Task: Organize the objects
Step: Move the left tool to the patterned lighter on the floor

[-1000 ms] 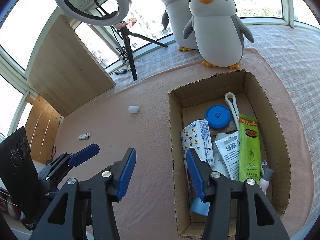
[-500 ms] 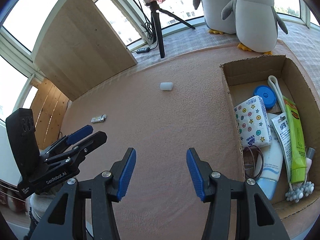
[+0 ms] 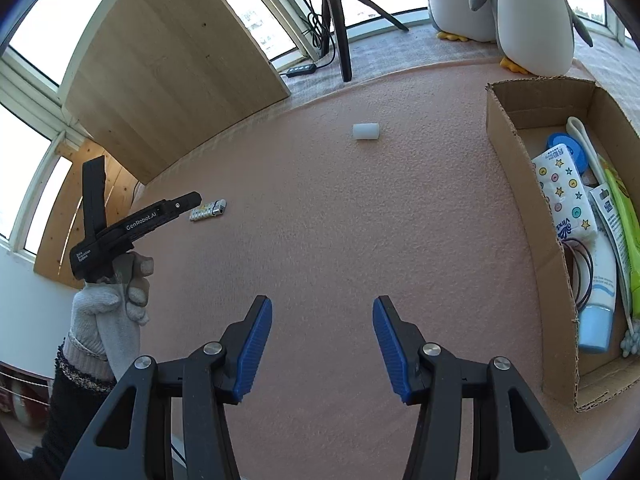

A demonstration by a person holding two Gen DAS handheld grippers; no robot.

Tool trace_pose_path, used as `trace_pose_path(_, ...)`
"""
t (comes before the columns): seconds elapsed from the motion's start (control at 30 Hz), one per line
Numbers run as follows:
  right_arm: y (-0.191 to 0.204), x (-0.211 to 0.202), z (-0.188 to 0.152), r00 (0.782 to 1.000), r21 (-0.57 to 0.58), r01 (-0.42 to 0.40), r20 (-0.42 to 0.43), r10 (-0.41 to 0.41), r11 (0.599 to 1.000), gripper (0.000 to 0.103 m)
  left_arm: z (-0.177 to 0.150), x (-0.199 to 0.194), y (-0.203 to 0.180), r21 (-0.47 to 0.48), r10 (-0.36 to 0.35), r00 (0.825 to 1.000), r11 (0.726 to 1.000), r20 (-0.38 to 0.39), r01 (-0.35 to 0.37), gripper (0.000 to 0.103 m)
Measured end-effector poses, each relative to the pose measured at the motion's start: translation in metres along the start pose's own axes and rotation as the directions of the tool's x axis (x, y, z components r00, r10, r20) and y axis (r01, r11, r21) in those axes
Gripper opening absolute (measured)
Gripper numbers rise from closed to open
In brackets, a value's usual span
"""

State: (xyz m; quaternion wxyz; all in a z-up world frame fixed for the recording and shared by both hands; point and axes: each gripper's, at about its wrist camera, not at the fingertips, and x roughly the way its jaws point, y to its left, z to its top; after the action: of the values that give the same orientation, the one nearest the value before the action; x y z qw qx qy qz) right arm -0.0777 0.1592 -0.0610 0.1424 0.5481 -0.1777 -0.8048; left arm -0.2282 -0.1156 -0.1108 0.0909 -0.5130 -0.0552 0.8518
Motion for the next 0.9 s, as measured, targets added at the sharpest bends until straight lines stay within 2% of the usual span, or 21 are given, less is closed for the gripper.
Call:
trace_pose_path(0.13,-0.001,0.002,-0.009,1.0,0.028,0.009,-0.012,-0.008,1.0,0.049,0.022,0.017,0.014,0.001,-0.003,1.0,1.0,0.002,0.003,0.072)
trace_pose_path(0.23,-0.004,-0.001,-0.012,1.0,0.047,0.019,-0.008,-0.019,0.999,0.049,0.034,0.034,0.023,-0.006,-0.007,1.0,1.0,-0.03,0.007,0.068)
trace_pose_path(0.37,-0.009,-0.007,-0.014,1.0,0.069,0.03,0.002,-0.03,0.997,0.049,0.039,0.054,0.044,-0.063,-0.035,0.995,0.998,-0.09,0.029,0.067)
trace_pose_path(0.63,-0.013,0.001,-0.013,1.0,0.084,0.015,-0.025,-0.013,0.996,0.049,0.025,0.061,0.049,-0.062,-0.083,0.988,0.995,-0.134,0.075,0.066)
trace_pose_path(0.83,-0.007,0.008,-0.009,0.999,0.06,-0.005,-0.037,0.007,0.998,0.049,-0.007,0.048,0.028,-0.025,-0.128,0.98,0.992,-0.153,0.126,0.066)
trace_pose_path(0.9,-0.005,0.01,-0.008,0.999,0.053,-0.012,-0.04,0.014,0.999,0.049,-0.02,0.043,0.017,0.008,-0.104,0.982,0.994,-0.156,0.107,0.066)
